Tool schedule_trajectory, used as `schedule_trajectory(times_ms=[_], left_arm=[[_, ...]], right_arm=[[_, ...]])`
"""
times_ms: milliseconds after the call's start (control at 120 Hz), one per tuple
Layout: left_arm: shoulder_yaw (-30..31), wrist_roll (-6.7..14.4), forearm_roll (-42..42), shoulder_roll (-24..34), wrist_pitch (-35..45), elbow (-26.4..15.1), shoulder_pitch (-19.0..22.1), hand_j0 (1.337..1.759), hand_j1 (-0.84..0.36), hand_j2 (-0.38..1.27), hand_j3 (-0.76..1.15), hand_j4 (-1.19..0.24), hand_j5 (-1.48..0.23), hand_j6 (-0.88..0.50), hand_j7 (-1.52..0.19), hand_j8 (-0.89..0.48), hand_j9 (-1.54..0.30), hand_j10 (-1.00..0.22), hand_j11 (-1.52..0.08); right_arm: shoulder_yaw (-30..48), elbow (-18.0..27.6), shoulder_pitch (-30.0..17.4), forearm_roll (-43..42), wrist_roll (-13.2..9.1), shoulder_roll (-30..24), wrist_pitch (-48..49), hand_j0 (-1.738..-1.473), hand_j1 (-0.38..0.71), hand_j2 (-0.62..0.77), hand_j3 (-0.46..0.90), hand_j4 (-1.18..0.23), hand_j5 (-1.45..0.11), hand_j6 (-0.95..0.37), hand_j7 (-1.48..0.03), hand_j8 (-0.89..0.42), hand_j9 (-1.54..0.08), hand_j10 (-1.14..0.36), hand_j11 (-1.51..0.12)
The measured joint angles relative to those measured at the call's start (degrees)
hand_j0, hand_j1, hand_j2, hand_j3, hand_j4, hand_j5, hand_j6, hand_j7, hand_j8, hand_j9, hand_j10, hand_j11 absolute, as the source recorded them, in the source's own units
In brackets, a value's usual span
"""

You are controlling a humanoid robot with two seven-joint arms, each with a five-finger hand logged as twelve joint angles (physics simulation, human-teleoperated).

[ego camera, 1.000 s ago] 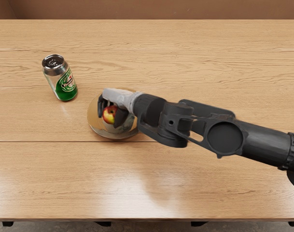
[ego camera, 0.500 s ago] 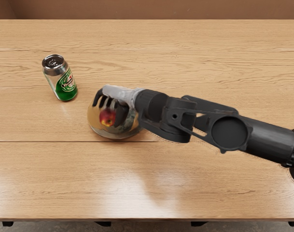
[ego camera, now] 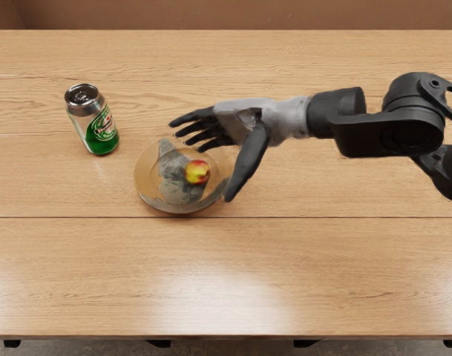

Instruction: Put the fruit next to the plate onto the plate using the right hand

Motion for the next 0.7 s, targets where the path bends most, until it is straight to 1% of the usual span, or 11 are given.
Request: schedule_trajectory(times_ms=[150, 325, 400, 492, 700], left_arm=[[0.00, 0.00, -0.01, 0.00, 0.01, 0.00, 0.00, 1.658, 0.06, 0.05, 0.00, -0.24, -0.32, -0.24, -0.32, -0.24, -0.32, -0.24, -0.32], [0.00, 0.00, -0.01, 0.00, 0.01, 0.01, 0.00, 1.658, 0.06, 0.05, 0.00, -0.24, -0.32, -0.24, -0.32, -0.24, -0.32, -0.24, -0.32], [-0.01, 0.00, 0.01, 0.00, 0.02, 0.01, 0.00, 1.658, 0.06, 0.05, 0.00, -0.24, -0.32, -0.24, -0.32, -0.24, -0.32, -0.24, -0.32], [-0.01, 0.00, -0.01, 0.00, 0.02, 0.02, 0.00, 1.658, 0.06, 0.05, 0.00, -0.24, -0.32, -0.24, -0.32, -0.24, -0.32, -0.24, -0.32], [-0.01, 0.00, 0.00, 0.00, 0.00, 0.01, 0.00, 1.658, 0.06, 0.05, 0.00, -0.24, -0.32, -0.24, -0.32, -0.24, -0.32, -0.24, -0.32]], right_arm=[[2.85, -4.15, -4.44, 16.59, 0.00, -6.94, 4.72, -1.658, -0.27, -0.01, 0.00, -0.07, -0.09, -0.07, -0.09, -0.07, -0.09, -0.07, -0.09], [3.99, -10.16, -9.91, 30.26, 0.00, -13.84, 5.92, -1.658, -0.29, -0.01, 0.00, -0.05, -0.07, -0.05, -0.07, -0.05, -0.07, -0.05, -0.07], [4.04, -12.03, -11.79, 34.13, 0.00, -16.60, 6.06, -1.658, -0.29, -0.01, 0.00, -0.05, -0.06, -0.05, -0.06, -0.05, -0.06, -0.05, -0.06], [4.03, -13.11, -13.66, 37.68, 0.00, -19.50, 6.15, -1.658, -0.30, -0.01, 0.00, -0.04, -0.06, -0.04, -0.06, -0.04, -0.06, -0.04, -0.06], [3.80, -14.25, -15.50, 41.74, 0.00, -22.62, 6.20, -1.658, -0.30, -0.01, 0.00, -0.04, -0.05, -0.04, -0.05, -0.04, -0.05, -0.04, -0.05]])
